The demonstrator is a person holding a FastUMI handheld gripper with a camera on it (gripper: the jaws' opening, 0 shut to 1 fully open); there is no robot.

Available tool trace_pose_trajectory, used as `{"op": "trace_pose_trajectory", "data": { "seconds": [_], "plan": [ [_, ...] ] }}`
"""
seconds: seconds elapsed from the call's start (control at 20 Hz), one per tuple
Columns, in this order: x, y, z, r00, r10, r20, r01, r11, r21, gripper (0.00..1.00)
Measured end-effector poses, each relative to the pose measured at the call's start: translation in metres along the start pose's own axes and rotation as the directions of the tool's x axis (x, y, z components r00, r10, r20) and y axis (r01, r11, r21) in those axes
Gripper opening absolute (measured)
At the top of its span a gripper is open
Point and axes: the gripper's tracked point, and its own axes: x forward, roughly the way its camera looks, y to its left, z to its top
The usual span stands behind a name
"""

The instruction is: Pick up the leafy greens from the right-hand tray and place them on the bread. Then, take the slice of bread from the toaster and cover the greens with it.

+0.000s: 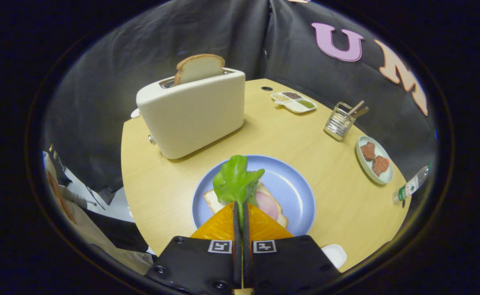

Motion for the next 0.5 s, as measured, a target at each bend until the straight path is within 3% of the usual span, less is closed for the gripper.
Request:
{"op": "trace_pose_trajectory", "data": {
  "seconds": [0.15,0.5],
  "plan": [
    [0.0079,-0.002,-0.0049,1.0,-0.017,-0.02,0.016,1.0,-0.02,0.14],
    [0.0066,-0.0069,-0.0032,0.999,-0.051,-0.011,0.051,0.999,-0.013,0.6]
  ]
}}
